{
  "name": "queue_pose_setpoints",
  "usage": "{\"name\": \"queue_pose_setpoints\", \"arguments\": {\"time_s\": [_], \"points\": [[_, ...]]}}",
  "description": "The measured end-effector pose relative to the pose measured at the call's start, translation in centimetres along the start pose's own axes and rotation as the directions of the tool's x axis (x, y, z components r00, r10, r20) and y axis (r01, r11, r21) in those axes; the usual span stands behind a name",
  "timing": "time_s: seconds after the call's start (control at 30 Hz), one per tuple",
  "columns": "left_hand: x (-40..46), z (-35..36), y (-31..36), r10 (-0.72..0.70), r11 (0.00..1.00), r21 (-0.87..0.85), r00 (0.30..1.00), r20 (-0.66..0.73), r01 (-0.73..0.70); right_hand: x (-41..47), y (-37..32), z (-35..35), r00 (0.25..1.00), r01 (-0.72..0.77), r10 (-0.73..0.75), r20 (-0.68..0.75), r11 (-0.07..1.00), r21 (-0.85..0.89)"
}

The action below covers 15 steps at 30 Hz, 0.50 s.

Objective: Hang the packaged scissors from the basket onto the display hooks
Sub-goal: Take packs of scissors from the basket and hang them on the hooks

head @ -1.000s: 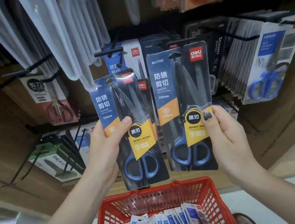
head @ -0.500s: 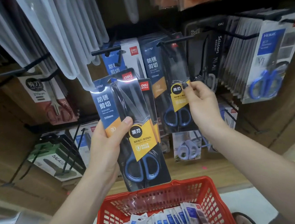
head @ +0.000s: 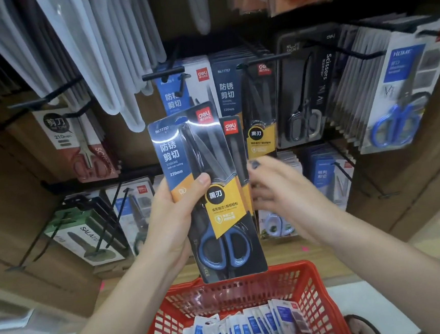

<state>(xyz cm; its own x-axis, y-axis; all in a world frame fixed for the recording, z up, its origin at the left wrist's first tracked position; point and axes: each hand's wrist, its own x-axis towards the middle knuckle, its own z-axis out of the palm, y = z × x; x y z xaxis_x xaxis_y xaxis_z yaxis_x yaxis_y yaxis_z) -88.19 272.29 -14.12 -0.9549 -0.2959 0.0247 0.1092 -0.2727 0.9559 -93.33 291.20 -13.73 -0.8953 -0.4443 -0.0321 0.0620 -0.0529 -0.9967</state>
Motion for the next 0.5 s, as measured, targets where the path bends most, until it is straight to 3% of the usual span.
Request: {"name": "queue_pose_setpoints", "arguments": {"time_s": [0.13,0.3,0.5], "points": [[-0.3,0.7,-0.3,0.000,1.000,0.009,1.000,0.020,0.000,-1.5,0.9,0.2,0.999,0.008,-0.008,0.045,1.000,-0.016],[-0.7,0.9,-0.4,0.031,0.990,0.132,0.998,0.061,-0.039,-2.5,0.8,-0.3,0.992,0.089,-0.092,-0.083,0.995,-0.042],[-1.1,0.2,-0.2,0.059,0.989,0.139,0.998,-0.027,-0.055,-3.1,0.6,-1.5,0.924,0.229,-0.263,-0.276,0.962,-0.150]]}}
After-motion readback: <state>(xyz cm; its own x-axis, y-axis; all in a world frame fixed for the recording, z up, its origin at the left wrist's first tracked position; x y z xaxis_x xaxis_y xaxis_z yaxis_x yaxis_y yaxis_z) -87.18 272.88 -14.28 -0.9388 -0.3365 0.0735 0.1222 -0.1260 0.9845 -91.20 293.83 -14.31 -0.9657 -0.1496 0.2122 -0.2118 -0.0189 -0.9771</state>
